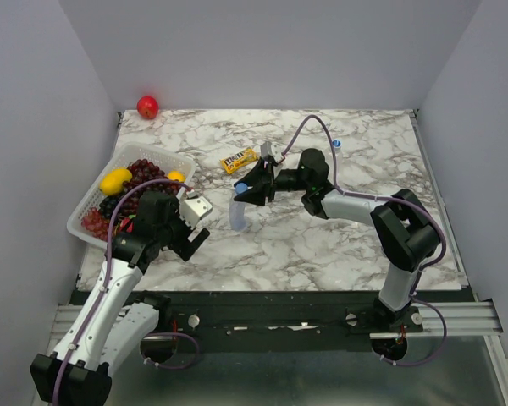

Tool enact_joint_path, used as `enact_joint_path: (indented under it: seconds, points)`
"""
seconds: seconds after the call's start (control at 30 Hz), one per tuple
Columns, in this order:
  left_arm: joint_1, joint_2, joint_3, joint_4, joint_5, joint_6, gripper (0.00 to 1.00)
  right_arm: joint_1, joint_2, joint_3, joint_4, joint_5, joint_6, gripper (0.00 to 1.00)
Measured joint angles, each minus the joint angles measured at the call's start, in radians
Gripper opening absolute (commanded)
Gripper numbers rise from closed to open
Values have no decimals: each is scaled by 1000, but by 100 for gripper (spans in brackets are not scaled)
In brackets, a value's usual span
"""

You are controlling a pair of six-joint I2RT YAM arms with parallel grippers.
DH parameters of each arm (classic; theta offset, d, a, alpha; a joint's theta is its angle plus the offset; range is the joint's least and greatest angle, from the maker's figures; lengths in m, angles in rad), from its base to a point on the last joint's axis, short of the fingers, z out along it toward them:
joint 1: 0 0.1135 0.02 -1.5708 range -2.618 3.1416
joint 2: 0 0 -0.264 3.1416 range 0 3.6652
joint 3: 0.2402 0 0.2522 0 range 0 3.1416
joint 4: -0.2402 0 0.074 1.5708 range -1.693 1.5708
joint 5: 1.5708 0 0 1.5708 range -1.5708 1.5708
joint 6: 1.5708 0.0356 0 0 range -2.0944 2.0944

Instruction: Screw on the bottle caps

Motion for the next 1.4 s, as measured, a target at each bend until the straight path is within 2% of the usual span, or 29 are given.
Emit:
enact_joint_path:
  seconds: [0.67,0.77,0.8,1.07,1.27,1.4]
  points:
    - [2,14,0,3,3,7,99,0,0,-6,1,-4,-2,68]
    - [2,16,0,3,8,7,99,0,0,-6,1,-4,-4,73]
    - [2,17,0,3,8,7,99,0,0,-6,0,-3,-5,79]
    - [2,20,0,3,19,11,99,0,0,-6,-6,11,-11,99]
    - [2,25,0,3,26,14,99,-5,-1,7,-12,19,-8,99]
    - [3,25,0,16,32,13,99,-19,-43,53,-113,27,-15,99]
